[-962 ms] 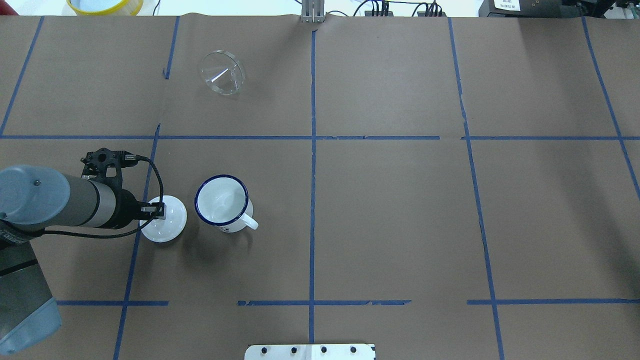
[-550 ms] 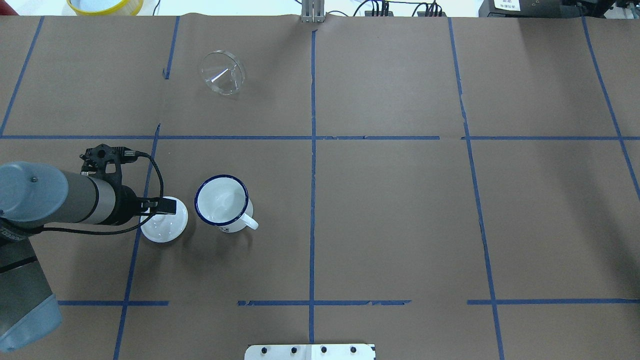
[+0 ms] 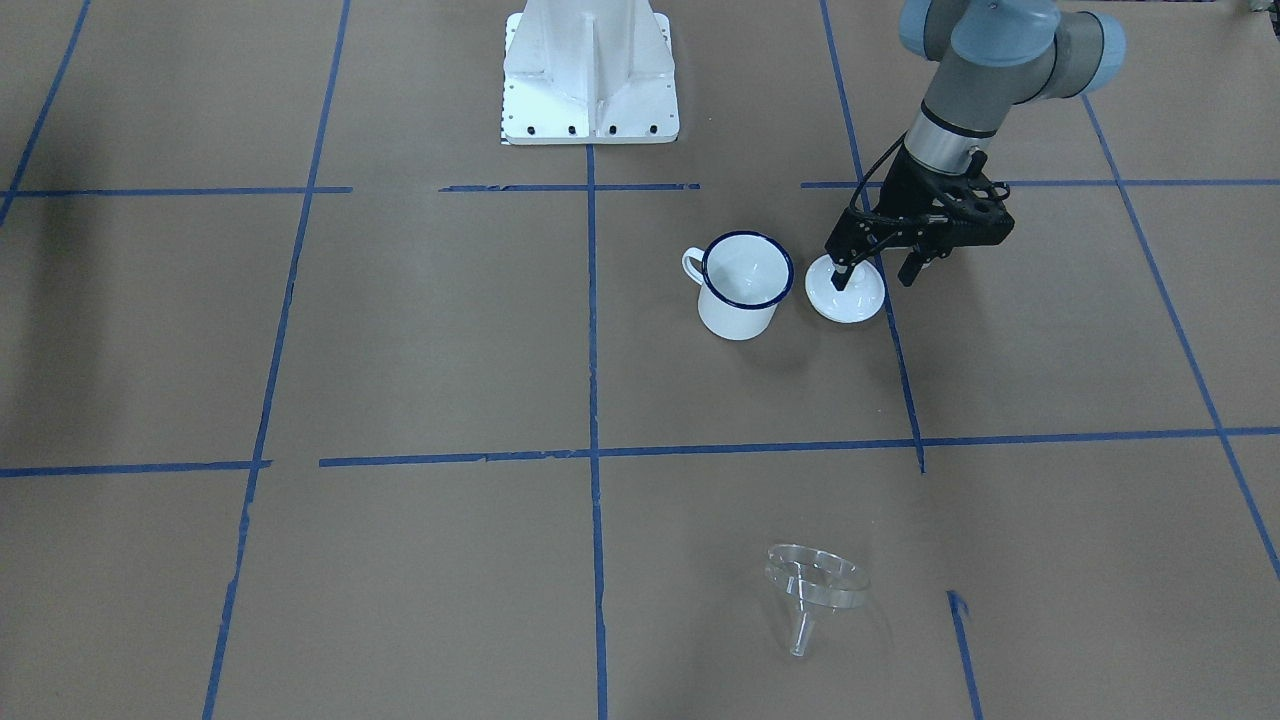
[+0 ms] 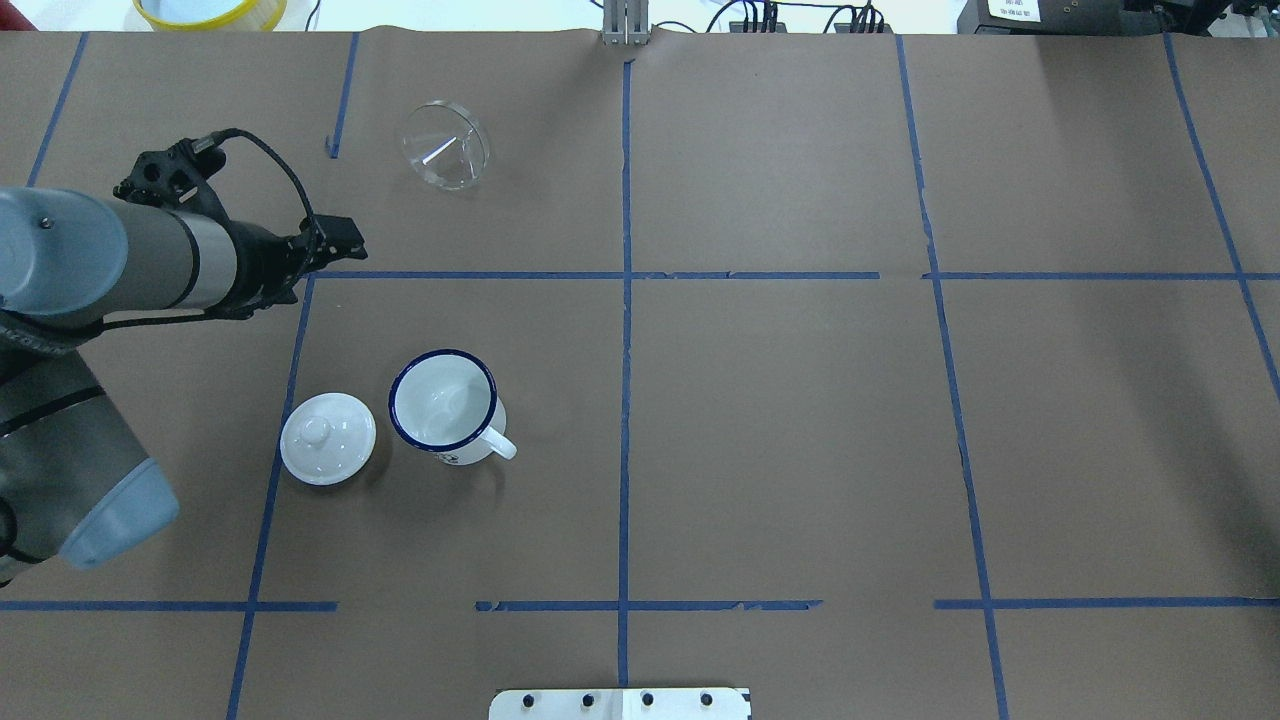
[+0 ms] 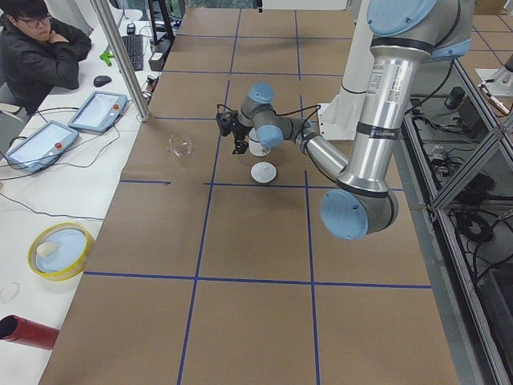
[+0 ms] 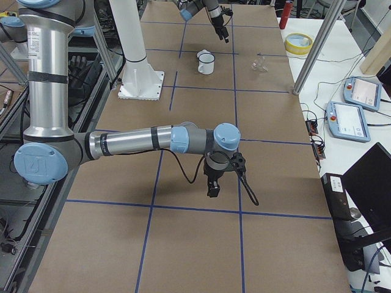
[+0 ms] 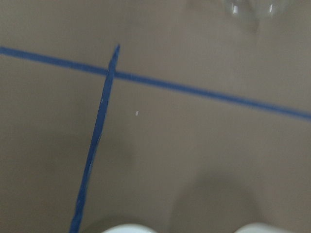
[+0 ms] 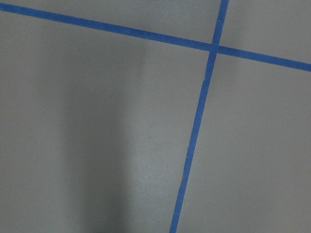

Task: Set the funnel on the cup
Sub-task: 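Move the left gripper to the clear glass funnel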

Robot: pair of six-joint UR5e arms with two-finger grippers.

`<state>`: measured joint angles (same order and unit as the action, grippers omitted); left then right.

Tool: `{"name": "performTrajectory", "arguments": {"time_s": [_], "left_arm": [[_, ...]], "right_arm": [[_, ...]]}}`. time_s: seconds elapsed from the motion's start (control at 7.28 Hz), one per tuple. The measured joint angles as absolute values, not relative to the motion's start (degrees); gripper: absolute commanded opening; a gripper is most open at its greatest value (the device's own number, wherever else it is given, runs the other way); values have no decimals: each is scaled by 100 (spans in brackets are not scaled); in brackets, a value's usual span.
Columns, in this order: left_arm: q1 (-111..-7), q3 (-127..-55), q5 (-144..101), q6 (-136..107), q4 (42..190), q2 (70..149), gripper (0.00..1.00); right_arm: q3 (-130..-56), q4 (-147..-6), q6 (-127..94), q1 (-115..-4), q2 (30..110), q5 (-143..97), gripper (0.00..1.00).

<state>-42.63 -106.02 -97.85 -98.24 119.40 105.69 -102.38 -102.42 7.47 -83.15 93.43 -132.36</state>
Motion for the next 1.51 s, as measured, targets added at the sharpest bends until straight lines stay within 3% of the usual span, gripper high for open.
{"name": "performTrajectory", "arguments": {"time_s": [0.41,0.69,0.96,1.1,1.37,1.51], "left_arm": [[-4340,-8671,-8826,-11850,13828,11621,100],[-4329,-7562,-8427,-12584,14256,12370,99],[-4345,-6649,-8353,-12863,14421,13000,88],[-4356,-6326,-8332,-12906,14582,13152,76],[-4437,-5984,-8320,-12924,14760,13258,55],[-4499,-5891,-8319,-12922,14781,13267,52]], "right_arm": [[-10237,-10239,747,-8315,9343,-13236,100],[-10236,-10239,747,-8314,9343,-13236,100],[-10239,-10239,747,-8315,9343,-13236,100],[-10239,-10239,747,-8314,9343,-13236,100],[-10239,-10239,747,-8315,9343,-13236,100],[-10239,-10239,747,-8315,9343,-13236,100]]}}
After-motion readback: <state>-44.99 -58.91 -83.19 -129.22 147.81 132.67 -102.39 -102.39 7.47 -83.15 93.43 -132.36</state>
